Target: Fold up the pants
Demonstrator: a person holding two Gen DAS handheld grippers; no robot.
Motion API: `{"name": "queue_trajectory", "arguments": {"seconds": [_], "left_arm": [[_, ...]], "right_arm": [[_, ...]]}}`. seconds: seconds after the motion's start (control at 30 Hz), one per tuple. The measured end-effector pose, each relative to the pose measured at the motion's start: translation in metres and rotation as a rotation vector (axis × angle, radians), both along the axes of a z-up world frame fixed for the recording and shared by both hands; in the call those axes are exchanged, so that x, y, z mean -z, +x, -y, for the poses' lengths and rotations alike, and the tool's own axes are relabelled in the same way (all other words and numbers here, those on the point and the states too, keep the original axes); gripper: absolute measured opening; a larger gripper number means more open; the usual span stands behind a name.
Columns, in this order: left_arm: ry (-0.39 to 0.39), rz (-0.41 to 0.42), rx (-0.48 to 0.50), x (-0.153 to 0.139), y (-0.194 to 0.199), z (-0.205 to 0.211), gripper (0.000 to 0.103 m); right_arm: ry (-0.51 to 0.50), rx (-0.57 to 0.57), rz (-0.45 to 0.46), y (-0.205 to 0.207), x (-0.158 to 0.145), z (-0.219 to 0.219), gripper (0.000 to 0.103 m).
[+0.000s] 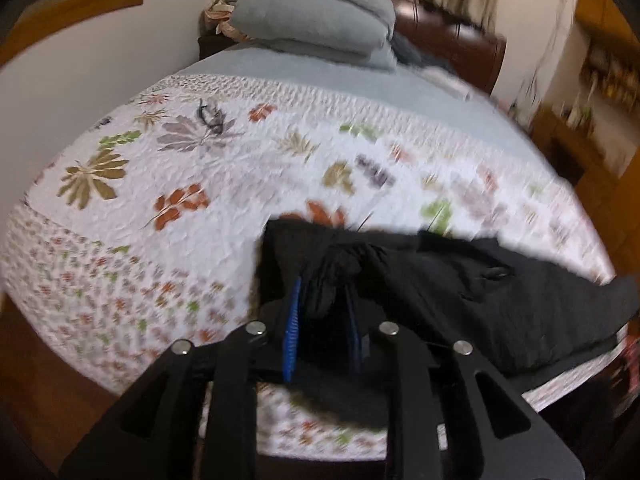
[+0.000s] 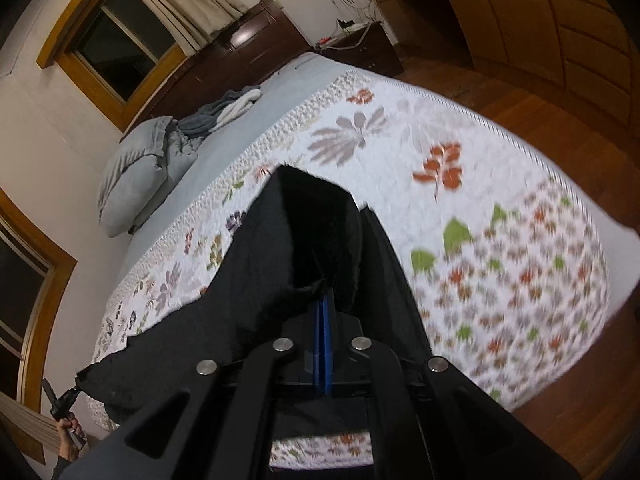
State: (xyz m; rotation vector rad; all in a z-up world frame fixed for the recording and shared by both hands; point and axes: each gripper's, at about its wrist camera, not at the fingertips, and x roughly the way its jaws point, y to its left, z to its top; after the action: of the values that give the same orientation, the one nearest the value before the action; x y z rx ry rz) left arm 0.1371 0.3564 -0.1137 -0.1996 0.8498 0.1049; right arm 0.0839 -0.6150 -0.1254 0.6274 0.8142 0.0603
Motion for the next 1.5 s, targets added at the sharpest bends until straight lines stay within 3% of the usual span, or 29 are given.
{"name": "queue_trajectory", "arguments": {"seconds": [0.13, 0.2, 0.23, 0.37, 0.53, 0.63, 0.8, 0.87, 0.93, 1.03, 1.13, 1.23, 1.3, 1.37, 1.4, 1.43, 1.47, 1.5], "left_arm": [[0.078, -0.085, -0.076, 0.023, -0.015, -0.012, 0.043], [0.108, -0.099, -0.142, 0.029, -0.027, -0.022, 0.045], [0.115, -0.096, -0.168, 0.029, -0.032, -0.026, 0.046], [0.081, -0.020, -0.286, 0.018, -0.061, -0.041, 0.073], [-0.032, 0.099, -0.286, -0.001, -0.084, -0.026, 0.089], [-0.202, 0.142, -0.235, -0.001, -0.084, -0.005, 0.091], [-0.515, 0.092, -0.154, 0.030, -0.064, 0.032, 0.091], [-0.592, 0.077, -0.144, 0.044, -0.058, 0.043, 0.091], [-0.626, 0.045, -0.159, 0.060, -0.049, 0.053, 0.091], [-0.614, -0.003, -0.196, 0.076, -0.039, 0.060, 0.091], [-0.647, 0.025, -0.235, 0.081, -0.035, 0.056, 0.091], [-0.634, 0.047, -0.258, 0.080, -0.030, 0.053, 0.091], [-0.628, 0.073, -0.277, 0.077, -0.029, 0.049, 0.083], [-0.616, 0.081, -0.284, 0.073, -0.028, 0.046, 0.045], [-0.600, 0.075, -0.290, 0.073, -0.027, 0.044, 0.035], [-0.595, 0.071, -0.297, 0.074, -0.027, 0.043, 0.018], [-0.592, 0.063, -0.304, 0.075, -0.024, 0.040, 0.010], [-0.599, 0.055, -0.311, 0.078, -0.024, 0.036, 0.008]], "right_arm": [[0.024, 0.042, -0.058, -0.020, 0.022, 0.007, 0.015], [0.052, 0.061, -0.065, -0.032, 0.028, 0.011, 0.030], [0.067, 0.074, -0.069, -0.038, 0.031, 0.013, 0.033], [0.179, 0.099, -0.048, -0.062, 0.044, 0.015, 0.041], [0.342, 0.094, -0.001, -0.072, 0.059, 0.002, 0.042], [0.397, 0.098, 0.009, -0.063, 0.068, -0.007, 0.042], [0.462, 0.139, 0.013, -0.046, 0.084, -0.014, 0.044], [0.474, 0.160, 0.008, -0.041, 0.090, -0.014, 0.046], [0.495, 0.177, 0.000, -0.037, 0.096, -0.013, 0.047], [0.508, 0.179, -0.003, -0.032, 0.100, -0.011, 0.048], [0.505, 0.173, -0.004, -0.029, 0.102, -0.011, 0.050], [0.509, 0.173, -0.008, -0.027, 0.105, -0.010, 0.051], [0.510, 0.173, -0.008, -0.022, 0.106, -0.009, 0.052], [0.508, 0.174, -0.004, -0.022, 0.104, -0.009, 0.053], [0.508, 0.174, -0.004, -0.019, 0.103, -0.007, 0.053], [0.510, 0.177, -0.003, -0.018, 0.104, -0.006, 0.053], [0.514, 0.179, -0.003, -0.016, 0.104, -0.004, 0.053], [0.521, 0.185, -0.003, -0.014, 0.105, -0.002, 0.053]]}}
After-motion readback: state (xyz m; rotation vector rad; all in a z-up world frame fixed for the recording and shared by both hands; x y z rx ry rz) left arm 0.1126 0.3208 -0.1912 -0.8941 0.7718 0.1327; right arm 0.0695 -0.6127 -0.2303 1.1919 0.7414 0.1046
